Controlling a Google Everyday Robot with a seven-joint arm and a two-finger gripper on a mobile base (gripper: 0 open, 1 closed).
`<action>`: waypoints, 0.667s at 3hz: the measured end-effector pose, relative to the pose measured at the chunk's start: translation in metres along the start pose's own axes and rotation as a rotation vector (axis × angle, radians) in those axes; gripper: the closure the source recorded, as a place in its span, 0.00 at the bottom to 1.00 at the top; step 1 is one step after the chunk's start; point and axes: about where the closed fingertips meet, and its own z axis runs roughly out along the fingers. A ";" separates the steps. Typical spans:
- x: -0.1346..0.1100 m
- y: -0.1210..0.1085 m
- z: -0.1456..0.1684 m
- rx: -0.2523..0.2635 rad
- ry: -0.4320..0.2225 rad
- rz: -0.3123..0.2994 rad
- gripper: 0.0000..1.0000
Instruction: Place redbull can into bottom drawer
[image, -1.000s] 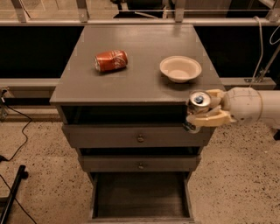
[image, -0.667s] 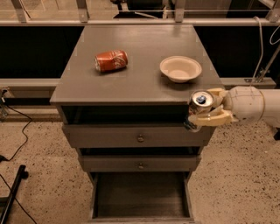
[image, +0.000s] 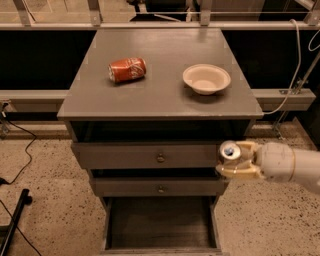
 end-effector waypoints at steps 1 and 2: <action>0.094 0.050 -0.013 0.089 0.026 0.056 1.00; 0.168 0.091 -0.017 0.119 0.049 0.128 1.00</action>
Offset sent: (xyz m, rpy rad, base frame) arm -0.1048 -0.0303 -0.2766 0.0049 0.2041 -0.2006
